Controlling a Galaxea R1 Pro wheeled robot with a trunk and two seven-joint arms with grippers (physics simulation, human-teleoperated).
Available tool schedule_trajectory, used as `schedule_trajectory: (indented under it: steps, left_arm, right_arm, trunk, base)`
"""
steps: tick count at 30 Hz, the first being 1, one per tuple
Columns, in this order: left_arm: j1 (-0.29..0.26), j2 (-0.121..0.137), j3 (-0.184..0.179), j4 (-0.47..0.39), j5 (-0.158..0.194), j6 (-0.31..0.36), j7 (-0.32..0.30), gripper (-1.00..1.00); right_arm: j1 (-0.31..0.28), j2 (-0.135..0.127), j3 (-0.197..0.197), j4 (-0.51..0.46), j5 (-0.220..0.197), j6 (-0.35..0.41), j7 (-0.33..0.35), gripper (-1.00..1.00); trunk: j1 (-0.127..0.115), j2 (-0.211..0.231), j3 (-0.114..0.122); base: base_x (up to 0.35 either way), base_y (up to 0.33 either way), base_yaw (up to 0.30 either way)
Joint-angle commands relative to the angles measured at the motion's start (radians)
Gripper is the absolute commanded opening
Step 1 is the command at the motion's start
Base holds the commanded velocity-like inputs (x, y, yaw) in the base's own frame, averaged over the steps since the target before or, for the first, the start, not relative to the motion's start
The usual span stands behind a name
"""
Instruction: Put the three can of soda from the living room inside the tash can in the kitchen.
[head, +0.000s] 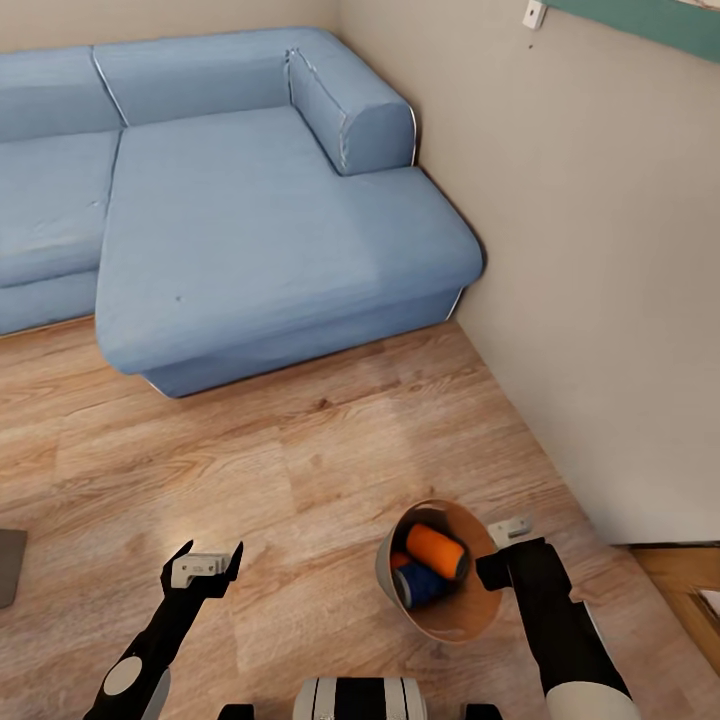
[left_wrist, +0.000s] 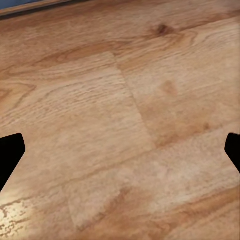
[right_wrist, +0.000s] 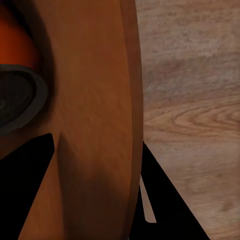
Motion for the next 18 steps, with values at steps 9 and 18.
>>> schedule_trajectory:
  steps: [9,18]
  left_arm:
    - [0.0,0.0,0.0,0.01,-0.001,0.0,0.0,1.0]
    - [0.0,0.0,0.0,0.018,0.0,-0.001,0.0,1.0]
  right_arm:
    - [0.0,0.001,0.005,0.002,-0.017,0.004,0.001,-1.0]
    - [0.0,0.001,0.007,0.002,-0.017,0.004,0.001,-1.0]
  trunk:
    - [0.035,-0.063,-0.028]
    - [0.069,-0.126,-0.056]
  base:
    - [0.0,0.0,0.0]
    - [0.0,0.0,0.0]
